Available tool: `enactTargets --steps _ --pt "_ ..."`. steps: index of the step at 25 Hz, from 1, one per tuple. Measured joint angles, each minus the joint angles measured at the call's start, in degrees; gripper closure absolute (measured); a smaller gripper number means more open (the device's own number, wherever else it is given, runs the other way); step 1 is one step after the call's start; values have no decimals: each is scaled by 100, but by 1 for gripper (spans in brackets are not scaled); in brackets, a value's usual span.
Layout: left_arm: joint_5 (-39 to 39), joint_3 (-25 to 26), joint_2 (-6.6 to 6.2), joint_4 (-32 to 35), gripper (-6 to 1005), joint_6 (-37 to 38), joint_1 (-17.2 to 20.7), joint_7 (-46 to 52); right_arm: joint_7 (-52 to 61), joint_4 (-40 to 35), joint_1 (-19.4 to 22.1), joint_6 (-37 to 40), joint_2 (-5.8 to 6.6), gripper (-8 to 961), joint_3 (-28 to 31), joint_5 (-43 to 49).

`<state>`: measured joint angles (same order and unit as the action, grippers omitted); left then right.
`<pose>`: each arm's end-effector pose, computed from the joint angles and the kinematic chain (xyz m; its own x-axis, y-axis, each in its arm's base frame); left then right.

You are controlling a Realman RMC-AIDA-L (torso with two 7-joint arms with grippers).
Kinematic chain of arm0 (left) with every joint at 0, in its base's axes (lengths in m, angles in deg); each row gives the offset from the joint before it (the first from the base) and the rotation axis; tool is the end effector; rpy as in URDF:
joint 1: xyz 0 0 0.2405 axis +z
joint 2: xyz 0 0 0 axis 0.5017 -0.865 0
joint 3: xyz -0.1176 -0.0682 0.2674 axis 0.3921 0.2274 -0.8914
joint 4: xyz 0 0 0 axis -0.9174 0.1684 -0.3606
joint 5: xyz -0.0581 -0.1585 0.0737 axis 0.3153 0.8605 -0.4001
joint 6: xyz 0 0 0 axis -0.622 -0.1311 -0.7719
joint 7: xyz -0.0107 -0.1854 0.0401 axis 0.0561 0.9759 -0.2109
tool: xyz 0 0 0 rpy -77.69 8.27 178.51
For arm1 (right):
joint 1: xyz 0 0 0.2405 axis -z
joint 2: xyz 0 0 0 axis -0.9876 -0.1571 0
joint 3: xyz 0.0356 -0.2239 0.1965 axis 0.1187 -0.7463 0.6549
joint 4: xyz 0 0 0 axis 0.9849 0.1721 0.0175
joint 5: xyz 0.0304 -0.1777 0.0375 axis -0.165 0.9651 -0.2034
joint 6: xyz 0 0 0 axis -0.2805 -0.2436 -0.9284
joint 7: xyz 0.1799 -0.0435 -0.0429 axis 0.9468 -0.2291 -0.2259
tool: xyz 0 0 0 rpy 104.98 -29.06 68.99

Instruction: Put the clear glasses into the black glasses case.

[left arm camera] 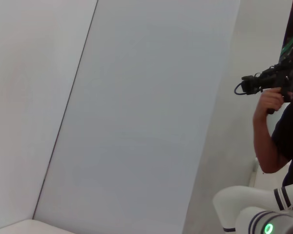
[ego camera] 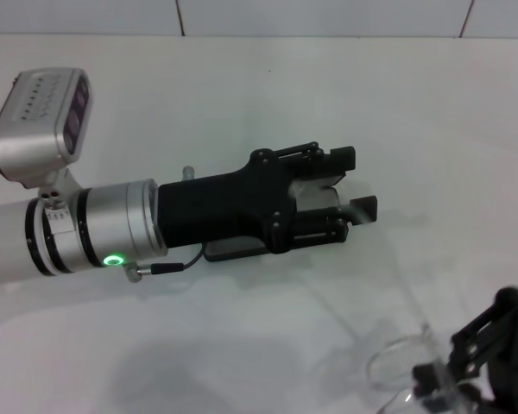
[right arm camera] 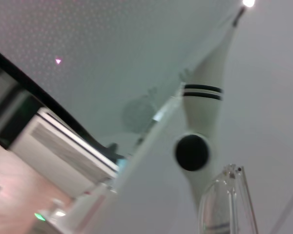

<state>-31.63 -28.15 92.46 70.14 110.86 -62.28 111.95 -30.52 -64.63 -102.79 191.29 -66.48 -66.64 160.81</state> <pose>-0.1710 0.3047 -0.1032 0.6052 0.2533 0.7547 0.2610 -0.9588 0.1124 0.2179 0.2096 -0.0351 0.4122 0.6150 -0.6722 0.5303 -0.7619 -0.3719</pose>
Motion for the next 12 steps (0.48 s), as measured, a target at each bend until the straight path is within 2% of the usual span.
enactTargets --steps 4,6,12 --pt "20 -1 9 22 264 -9 -8 -39 158 129 -148 -179 -6 855 -335 2" --pt "60 -1 12 40 264 -9 -2 -95 385 556 -415 -496 -12 853 -515 -6" --pt "86 -1 26 53 265 30 17 -276 632 950 -618 -826 -24 847 -452 -142"
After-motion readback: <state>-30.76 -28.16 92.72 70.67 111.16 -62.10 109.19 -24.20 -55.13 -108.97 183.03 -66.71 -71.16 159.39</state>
